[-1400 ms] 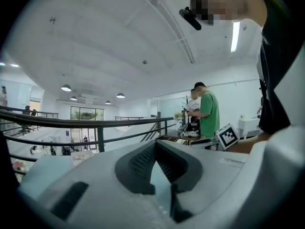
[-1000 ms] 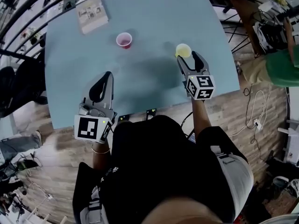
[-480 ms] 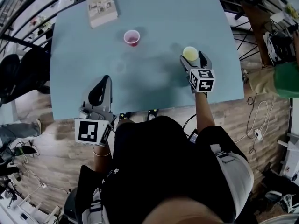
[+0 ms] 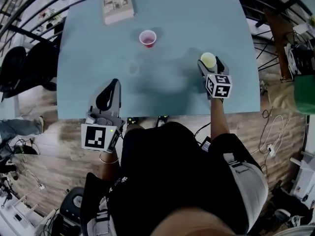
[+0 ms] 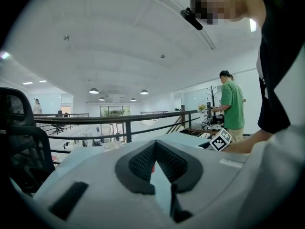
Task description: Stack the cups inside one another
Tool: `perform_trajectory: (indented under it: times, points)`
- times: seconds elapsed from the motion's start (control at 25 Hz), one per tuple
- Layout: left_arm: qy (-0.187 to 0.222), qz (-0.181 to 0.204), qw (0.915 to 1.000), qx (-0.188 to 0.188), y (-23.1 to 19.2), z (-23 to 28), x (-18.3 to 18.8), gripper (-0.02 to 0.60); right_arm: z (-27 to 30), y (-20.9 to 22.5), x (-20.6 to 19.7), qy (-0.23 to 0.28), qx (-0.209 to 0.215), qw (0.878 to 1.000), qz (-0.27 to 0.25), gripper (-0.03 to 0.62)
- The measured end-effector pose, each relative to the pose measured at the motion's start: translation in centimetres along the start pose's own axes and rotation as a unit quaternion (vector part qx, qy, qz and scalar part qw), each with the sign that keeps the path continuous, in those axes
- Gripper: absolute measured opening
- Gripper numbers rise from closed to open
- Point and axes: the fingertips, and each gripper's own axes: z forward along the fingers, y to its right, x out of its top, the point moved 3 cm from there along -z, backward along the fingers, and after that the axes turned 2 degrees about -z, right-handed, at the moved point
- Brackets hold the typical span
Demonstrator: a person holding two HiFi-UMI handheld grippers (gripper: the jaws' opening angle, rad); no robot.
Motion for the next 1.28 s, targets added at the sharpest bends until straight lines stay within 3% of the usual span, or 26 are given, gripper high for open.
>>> perform_trajectory:
  times: [0.44,0.84,1.28]
  points:
    - [0.008,-0.008,0.9999,0.010,-1.3,-1.0,-0.2,-0.015,-0.5,-1.5,0.8,-0.004,0.005,1.000,-0.012,0.360]
    - [0.010,-0.020,0.9994,0.027,-2.9,-2.4,-0.9,-0.015,-0.1,-7.8,4.8,0.035,0.082,0.995,-0.035,0.360]
    - [0.013,-0.036,0.9965,0.074,-5.9,-5.5,-1.5,-0.014,1.1,-15.8,9.8,0.076,0.173,0.980,-0.057,0.360]
